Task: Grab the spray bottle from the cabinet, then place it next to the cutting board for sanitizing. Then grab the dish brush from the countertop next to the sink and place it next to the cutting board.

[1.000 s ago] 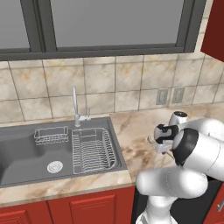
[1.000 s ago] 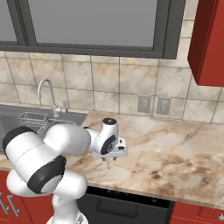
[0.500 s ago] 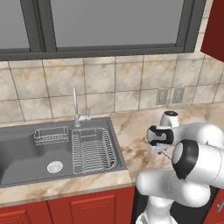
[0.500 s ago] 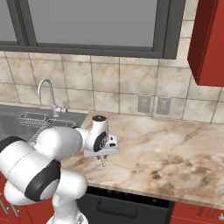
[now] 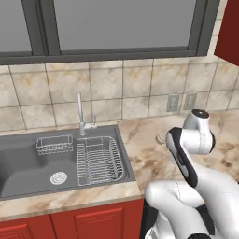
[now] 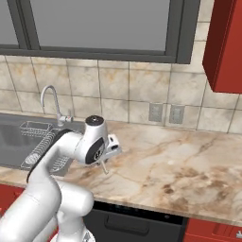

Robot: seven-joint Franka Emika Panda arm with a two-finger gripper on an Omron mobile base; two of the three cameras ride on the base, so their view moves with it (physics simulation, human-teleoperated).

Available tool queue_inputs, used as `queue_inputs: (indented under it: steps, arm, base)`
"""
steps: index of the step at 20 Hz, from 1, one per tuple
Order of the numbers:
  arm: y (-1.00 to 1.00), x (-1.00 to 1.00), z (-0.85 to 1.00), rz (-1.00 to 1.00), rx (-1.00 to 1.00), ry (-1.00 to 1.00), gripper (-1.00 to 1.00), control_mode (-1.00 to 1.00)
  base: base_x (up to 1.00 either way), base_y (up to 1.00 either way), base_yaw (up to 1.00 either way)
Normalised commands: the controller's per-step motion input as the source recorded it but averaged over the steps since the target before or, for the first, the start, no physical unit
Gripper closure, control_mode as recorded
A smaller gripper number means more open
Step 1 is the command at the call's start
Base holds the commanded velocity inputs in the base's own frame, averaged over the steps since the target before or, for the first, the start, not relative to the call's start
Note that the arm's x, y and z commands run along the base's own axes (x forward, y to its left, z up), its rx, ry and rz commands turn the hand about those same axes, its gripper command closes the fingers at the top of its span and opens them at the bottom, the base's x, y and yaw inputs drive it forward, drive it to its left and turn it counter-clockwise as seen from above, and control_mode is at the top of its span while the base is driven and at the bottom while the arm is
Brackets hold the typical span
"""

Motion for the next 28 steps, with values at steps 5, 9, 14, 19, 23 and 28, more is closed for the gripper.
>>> queue_inputs:
  steps: [5, 9, 14, 19, 23, 28]
  arm:
    - [0.02, -0.9, 1.0, 0.32, 0.01, -0.37, 1.0, -1.0]
    - [0.14, -0.73, 1.0, 0.21, 0.04, -0.36, 1.0, -1.0]
    - [0.3, -0.45, 1.0, 0.1, 0.0, -0.33, 1.0, -1.0]
    - [0.27, -0.64, 1.0, 0.03, 0.01, -0.29, 1.0, -1.0]
    - [0.29, -0.64, 0.98, 0.0, 0.07, -0.24, 1.0, -1.0]
    - [0.34, -0.33, 0.68, 0.0, 0.15, -0.08, 1.0, -1.0]
  base:
    - [0.0, 0.0, 0.0]
    - [0.0, 0.0, 0.0]
    - [0.0, 0.0, 0.0]
    - [0.0, 0.0, 0.0]
    - [0.0, 0.0, 0.0]
    - [0.0, 0.0, 0.0]
